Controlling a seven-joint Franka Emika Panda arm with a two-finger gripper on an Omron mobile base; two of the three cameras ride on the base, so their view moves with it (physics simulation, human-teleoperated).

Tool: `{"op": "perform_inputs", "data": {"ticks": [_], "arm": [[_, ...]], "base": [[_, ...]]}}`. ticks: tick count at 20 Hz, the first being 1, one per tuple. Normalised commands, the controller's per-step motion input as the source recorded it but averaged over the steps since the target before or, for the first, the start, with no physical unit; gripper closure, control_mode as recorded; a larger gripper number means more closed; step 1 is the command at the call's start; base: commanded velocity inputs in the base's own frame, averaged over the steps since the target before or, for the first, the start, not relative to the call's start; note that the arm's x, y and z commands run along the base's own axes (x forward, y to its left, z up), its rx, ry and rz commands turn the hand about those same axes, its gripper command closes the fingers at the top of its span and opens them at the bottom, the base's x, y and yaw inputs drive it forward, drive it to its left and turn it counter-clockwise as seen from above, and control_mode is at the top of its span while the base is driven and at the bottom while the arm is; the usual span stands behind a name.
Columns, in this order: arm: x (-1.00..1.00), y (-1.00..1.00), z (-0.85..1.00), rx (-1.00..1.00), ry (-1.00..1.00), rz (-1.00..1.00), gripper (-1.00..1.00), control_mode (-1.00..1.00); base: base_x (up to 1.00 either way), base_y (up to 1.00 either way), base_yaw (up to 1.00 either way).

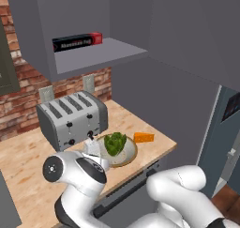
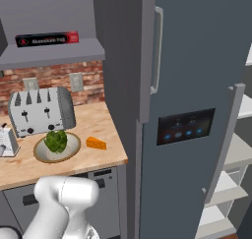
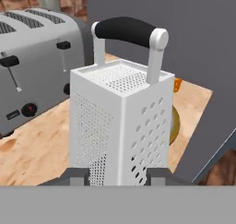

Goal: Pick the cheese from the fridge and the cheese grater from the cabinet and place them next to the salad bowl.

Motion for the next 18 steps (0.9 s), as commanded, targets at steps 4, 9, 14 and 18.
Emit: {"op": "perform_inputs", "data": {"ticks": [4, 9, 14, 18], "arm": [[0.31, 0.18, -0.2, 0.0, 0.0, 0.0, 1.0, -1.0], [0.27, 0.14, -0.25, 0.0, 0.0, 0.0, 1.0, -1.0], [0.27, 0.11, -0.28, 0.0, 0.0, 0.0, 1.0, -1.0], [0.32, 0.18, -0.18, -0.01, 0.0, 0.0, 1.0, -1.0]], "base": [[0.0, 0.0, 0.0], [0.0, 0.0, 0.0], [0.0, 0.0, 0.0], [0.0, 0.0, 0.0]]}}
